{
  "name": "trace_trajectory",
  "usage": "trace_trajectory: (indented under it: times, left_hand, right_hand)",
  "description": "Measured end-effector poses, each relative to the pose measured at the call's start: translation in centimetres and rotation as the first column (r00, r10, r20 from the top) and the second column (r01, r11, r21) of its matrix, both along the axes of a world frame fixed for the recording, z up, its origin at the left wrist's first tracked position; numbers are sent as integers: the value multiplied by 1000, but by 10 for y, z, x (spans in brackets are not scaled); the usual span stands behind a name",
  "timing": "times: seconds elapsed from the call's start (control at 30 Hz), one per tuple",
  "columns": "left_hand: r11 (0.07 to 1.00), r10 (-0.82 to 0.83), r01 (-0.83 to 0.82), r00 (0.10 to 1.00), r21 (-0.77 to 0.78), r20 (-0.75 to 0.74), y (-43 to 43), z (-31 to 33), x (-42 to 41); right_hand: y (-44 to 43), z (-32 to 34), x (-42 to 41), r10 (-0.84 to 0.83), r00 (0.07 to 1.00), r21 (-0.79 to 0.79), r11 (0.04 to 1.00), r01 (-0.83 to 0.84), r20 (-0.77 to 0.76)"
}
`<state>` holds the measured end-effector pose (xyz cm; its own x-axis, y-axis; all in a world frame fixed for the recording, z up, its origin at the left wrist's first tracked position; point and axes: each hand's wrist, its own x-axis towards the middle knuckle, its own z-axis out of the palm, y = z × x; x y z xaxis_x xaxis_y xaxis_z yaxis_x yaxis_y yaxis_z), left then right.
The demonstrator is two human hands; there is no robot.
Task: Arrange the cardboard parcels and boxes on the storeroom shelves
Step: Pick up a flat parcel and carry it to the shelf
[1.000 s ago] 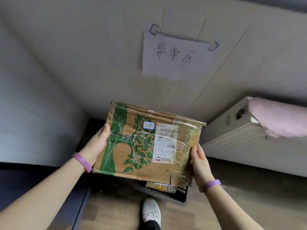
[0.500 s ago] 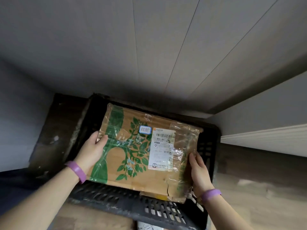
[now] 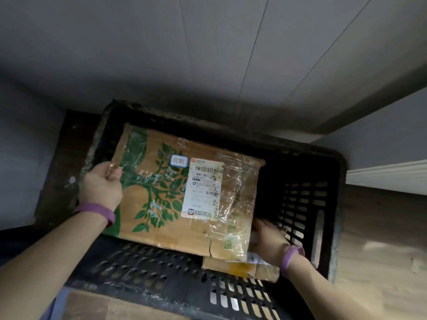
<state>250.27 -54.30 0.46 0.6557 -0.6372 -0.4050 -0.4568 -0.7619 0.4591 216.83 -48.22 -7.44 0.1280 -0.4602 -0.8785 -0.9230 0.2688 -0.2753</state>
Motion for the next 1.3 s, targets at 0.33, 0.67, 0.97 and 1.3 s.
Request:
trace_trajectory:
  times: [0.33, 0.67, 0.97, 1.3]
  left_hand:
    - [993, 41, -47, 997, -104, -58, 1, -2, 11]
    - [993, 70, -78, 994, -93, -83, -8, 43, 17]
    - [980, 104, -130, 980, -150, -169, -10, 145, 18]
    - [989, 34, -62, 980, -138, -198, -4, 259, 41]
  right_hand:
    - [-31, -25, -5, 199, 978, 120, 974, -191, -56]
    - [-24, 61, -6, 188, 974, -43, 980, -195, -130]
    - [-37, 176, 0, 321, 938, -56, 942, -330, -131]
    - [-30, 309, -40, 460, 882, 10, 887, -461, -99]
